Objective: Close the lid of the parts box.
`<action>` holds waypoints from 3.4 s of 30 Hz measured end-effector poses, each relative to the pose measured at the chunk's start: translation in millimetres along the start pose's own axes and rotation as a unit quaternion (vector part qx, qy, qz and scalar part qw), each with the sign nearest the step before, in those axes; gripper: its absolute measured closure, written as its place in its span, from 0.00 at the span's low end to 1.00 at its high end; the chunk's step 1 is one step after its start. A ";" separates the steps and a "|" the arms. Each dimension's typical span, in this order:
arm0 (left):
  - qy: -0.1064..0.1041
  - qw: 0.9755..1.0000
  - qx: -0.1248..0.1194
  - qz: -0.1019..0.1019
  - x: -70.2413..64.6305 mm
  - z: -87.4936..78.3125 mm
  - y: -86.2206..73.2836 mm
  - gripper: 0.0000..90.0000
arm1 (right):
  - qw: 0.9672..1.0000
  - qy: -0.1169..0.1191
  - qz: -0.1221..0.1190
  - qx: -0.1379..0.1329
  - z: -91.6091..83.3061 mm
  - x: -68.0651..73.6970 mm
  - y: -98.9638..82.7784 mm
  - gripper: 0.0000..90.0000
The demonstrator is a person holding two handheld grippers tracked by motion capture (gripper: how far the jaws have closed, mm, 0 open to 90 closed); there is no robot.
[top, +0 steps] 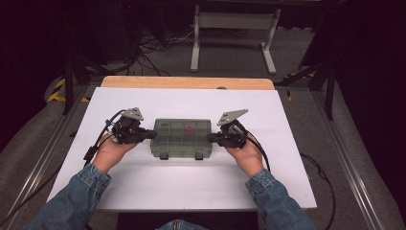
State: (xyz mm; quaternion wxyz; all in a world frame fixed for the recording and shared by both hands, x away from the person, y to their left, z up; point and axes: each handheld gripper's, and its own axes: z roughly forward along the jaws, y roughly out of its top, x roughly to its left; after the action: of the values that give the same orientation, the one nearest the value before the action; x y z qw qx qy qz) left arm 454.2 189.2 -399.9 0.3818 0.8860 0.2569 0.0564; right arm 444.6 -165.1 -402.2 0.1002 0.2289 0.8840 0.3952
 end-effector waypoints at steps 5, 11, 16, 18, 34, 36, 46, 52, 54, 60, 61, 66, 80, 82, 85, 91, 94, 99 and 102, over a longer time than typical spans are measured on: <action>0.002 1.000 0.010 0.006 -3.2 1.8 -1.3 0.97 | 1.000 0.006 0.003 0.001 1.5 2.6 -3.2 0.97; -0.001 1.000 0.021 0.014 -6.6 3.4 -2.0 0.97 | 1.000 0.010 0.003 0.003 3.3 5.7 -6.2 0.96; -0.001 1.000 0.022 0.014 -6.7 4.4 -3.8 0.97 | 1.000 0.012 0.005 0.007 4.2 7.2 -7.5 0.96; -0.003 1.000 0.024 0.012 -6.6 5.3 -4.8 0.97 | 1.000 0.014 0.005 0.006 5.1 7.3 -8.5 0.95; -0.013 0.999 0.043 0.013 -5.0 12.6 -8.3 0.97 | 1.000 0.014 0.003 0.007 7.9 9.2 -12.7 0.95; -0.017 0.999 0.042 0.007 -4.1 12.6 -8.5 0.97 | 1.000 0.016 0.003 0.005 7.8 8.9 -13.3 0.95; -0.007 0.999 0.045 0.018 -8.0 12.4 -6.8 0.90 | 1.000 0.018 0.003 0.006 7.6 8.7 -12.1 0.92; -0.006 0.999 0.032 0.019 -11.7 8.8 -5.8 0.75 | 1.000 0.027 0.008 -0.008 3.1 9.0 -6.9 0.77; -0.007 1.000 0.024 0.019 -13.8 7.1 -4.9 0.71 | 0.999 0.029 0.012 -0.011 1.8 9.1 -5.8 0.75; -0.013 1.000 -0.001 0.013 -18.0 0.2 -5.3 0.34 | 0.998 0.047 0.015 -0.030 -3.9 10.4 0.6 0.52; -0.013 1.000 -0.003 0.012 -18.9 -1.7 -5.9 0.31 | 0.998 0.050 0.011 -0.038 -5.1 10.7 1.2 0.47; 0.003 1.000 -0.025 0.003 -25.4 -12.0 -12.3 0.08 | 0.995 0.061 0.004 -0.078 -13.9 12.9 1.9 0.30; 0.007 0.995 -0.098 0.007 -33.8 -38.2 -25.6 0.00 | 0.990 0.010 -0.016 -0.139 -47.5 18.1 -10.4 0.02; 0.010 0.994 -0.110 0.006 -35.2 -41.8 -29.0 0.00 | 0.989 0.006 -0.017 -0.144 -49.6 17.9 -12.4 0.02; 0.010 0.992 -0.129 0.005 -35.9 -45.6 -36.1 0.00 | 0.987 -0.002 -0.022 -0.160 -55.7 18.6 -19.9 0.02; 0.012 0.987 -0.159 0.007 -38.3 -48.9 -51.5 0.00 | 0.982 -0.012 -0.027 -0.184 -63.9 22.2 -33.6 0.02; 0.014 0.986 -0.166 0.009 -39.5 -49.8 -56.9 0.00 | 0.981 -0.019 -0.029 -0.190 -65.4 23.7 -39.0 0.02; 0.018 0.980 -0.198 0.002 -40.0 -53.7 -73.4 0.01 | 0.976 -0.039 -0.037 -0.210 -71.6 27.6 -51.8 0.02; 0.020 0.977 -0.211 -0.002 -39.0 -54.7 -80.1 0.01 | 0.974 -0.043 -0.038 -0.217 -73.9 28.3 -56.4 0.02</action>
State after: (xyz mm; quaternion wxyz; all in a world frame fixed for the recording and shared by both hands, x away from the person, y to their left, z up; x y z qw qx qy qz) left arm 371.4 251.4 -414.2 0.5553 0.7834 0.2489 0.1261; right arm 375.1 -232.5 -394.7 0.2001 0.1850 0.7799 0.5634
